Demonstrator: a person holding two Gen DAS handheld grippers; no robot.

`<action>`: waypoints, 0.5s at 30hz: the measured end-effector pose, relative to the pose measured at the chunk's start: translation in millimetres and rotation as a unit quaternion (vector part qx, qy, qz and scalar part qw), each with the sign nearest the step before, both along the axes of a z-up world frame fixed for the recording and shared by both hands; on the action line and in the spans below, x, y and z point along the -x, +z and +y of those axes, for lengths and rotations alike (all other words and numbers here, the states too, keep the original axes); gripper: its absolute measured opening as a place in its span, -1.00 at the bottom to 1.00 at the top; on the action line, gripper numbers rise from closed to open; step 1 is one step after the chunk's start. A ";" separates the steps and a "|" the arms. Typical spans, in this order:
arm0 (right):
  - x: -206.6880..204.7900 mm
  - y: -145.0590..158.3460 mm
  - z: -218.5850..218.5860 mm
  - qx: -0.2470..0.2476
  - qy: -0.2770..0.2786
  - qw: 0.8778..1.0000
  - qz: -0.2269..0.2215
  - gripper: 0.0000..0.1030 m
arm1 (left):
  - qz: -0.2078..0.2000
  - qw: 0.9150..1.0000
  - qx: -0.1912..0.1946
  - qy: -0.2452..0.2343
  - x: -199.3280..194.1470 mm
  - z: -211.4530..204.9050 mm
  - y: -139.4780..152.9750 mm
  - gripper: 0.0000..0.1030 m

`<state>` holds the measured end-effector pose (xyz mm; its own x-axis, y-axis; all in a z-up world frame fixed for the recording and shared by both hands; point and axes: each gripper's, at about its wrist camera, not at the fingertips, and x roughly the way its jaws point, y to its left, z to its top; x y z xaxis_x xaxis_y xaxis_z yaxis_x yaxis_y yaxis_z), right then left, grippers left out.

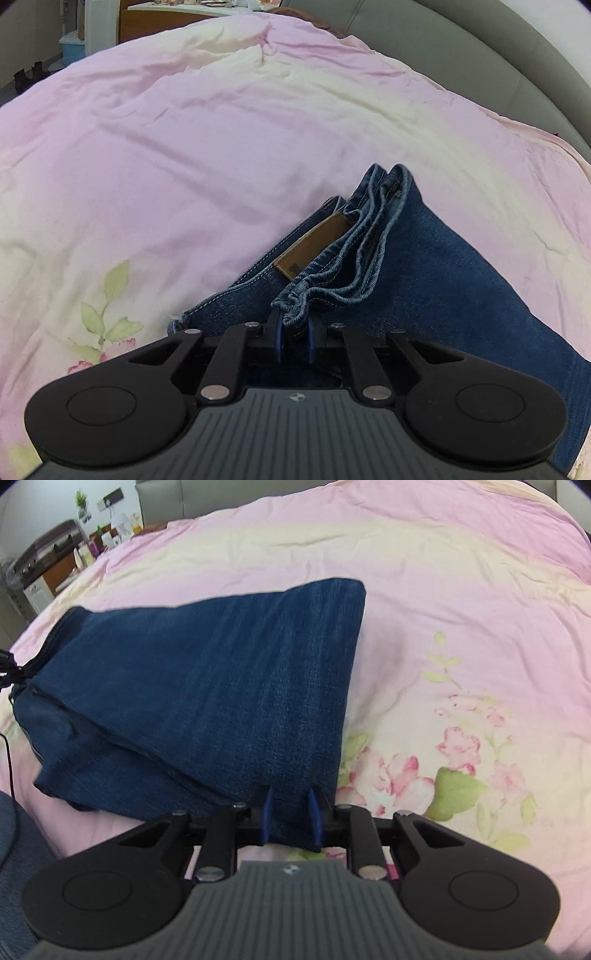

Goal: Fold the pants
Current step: 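Open the left gripper and release the folded hems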

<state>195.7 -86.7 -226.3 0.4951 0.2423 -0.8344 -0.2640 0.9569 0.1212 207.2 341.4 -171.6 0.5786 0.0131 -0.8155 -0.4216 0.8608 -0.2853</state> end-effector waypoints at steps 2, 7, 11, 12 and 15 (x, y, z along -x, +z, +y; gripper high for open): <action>-2.7 -7.0 1.3 0.007 0.009 1.000 0.004 -0.69 | -0.001 1.000 0.016 0.007 5.1 3.3 -4.6 -0.64; -3.2 -4.9 -6.7 0.022 0.014 1.000 0.018 -0.71 | -0.017 0.998 0.063 0.026 20.7 23.8 14.4 -0.47; 0.4 3.5 -22.5 0.016 0.002 0.999 0.036 -0.58 | -0.033 0.997 -0.003 0.076 39.4 36.2 46.0 -0.43; 1.0 8.4 -25.5 0.007 -0.002 0.999 0.032 -0.57 | -0.035 0.997 -0.014 0.070 41.4 35.6 52.3 -0.43; -4.0 23.1 -32.1 -0.025 -0.019 0.999 0.011 -0.55 | -0.049 0.998 -0.022 0.029 42.0 23.6 68.5 -0.43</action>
<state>199.7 -118.8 -203.2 0.4869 0.2659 -0.8320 -0.2239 0.9587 0.1754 165.2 365.0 -103.2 0.6529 0.0824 -0.7530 -0.4424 0.8484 -0.2908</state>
